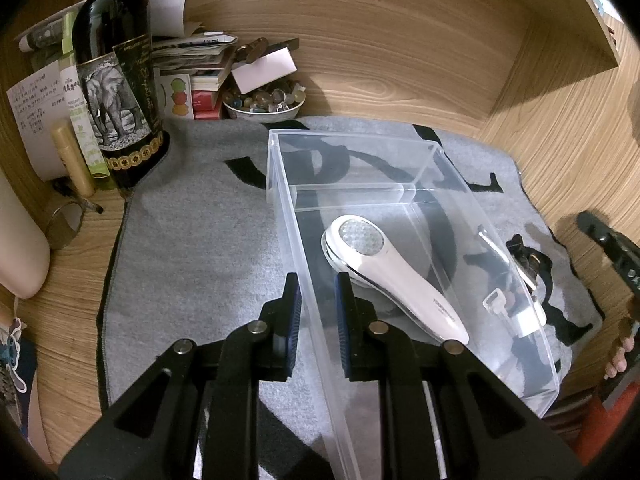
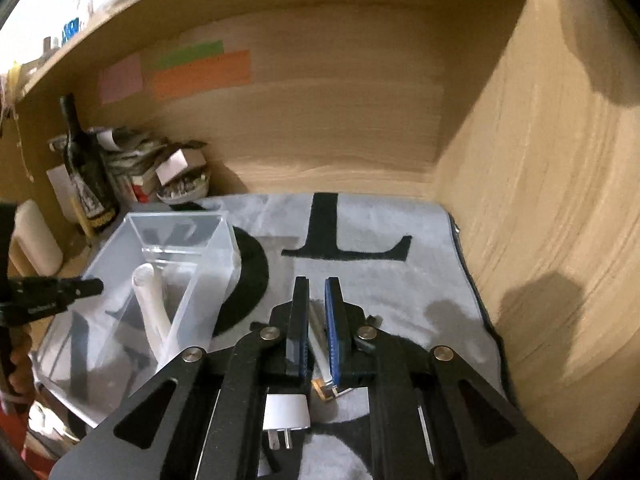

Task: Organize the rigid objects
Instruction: 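Lift the silver pen with the right gripper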

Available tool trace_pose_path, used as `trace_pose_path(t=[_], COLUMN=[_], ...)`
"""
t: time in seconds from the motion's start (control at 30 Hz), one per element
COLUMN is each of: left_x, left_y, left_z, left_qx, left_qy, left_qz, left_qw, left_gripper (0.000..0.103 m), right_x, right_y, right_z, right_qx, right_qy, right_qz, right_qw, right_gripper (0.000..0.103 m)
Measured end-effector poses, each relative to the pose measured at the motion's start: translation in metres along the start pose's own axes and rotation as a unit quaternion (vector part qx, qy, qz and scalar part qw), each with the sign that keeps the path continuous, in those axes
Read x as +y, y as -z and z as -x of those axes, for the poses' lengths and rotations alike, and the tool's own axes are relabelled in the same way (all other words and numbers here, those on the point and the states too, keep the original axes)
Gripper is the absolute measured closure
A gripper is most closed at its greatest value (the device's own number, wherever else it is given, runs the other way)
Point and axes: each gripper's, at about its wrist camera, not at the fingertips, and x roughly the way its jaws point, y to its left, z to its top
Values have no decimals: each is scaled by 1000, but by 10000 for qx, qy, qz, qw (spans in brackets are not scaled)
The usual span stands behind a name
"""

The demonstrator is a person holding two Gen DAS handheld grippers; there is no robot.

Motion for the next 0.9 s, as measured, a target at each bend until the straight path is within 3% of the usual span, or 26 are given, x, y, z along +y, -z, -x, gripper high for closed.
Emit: trace_pose_path(t=[0.1, 0.17, 0.23, 0.53, 0.63, 0.73, 0.83, 0.9], left_x=[1, 3, 4, 5, 4, 5, 5, 5], left_y=[0, 0, 0, 0, 0, 0, 0, -1], left_z=[0, 0, 0, 0, 0, 0, 1, 1], left_qx=[3, 5, 6, 5, 2, -5, 1, 3], left_qy=[26, 62, 84, 97, 82, 84, 91, 84], left_qz=[14, 49, 71, 77, 67, 72, 70, 67], left_qw=[10000, 10000, 9999, 9999, 9999, 9999, 9999, 9999], left_gripper=[88, 88, 88, 88, 88, 88, 88, 88], right_x=[2, 0, 2, 4, 5, 8, 9, 10], right_y=[-1, 0, 4, 20, 24, 29, 29, 29], right_z=[-20, -35, -49, -96, -104, -114, -114, -111], right_qx=[323, 642, 859, 1703, 1882, 2009, 1939, 1843], right_qy=[-41, -283, -355, -381, -568, -489, -537, -462], right_qz=[115, 84, 152, 568, 588, 665, 651, 656], right_qw=[9994, 9975, 9956, 9830, 9787, 9761, 9774, 9796], right_gripper=[93, 78, 75, 75, 75, 75, 88, 89])
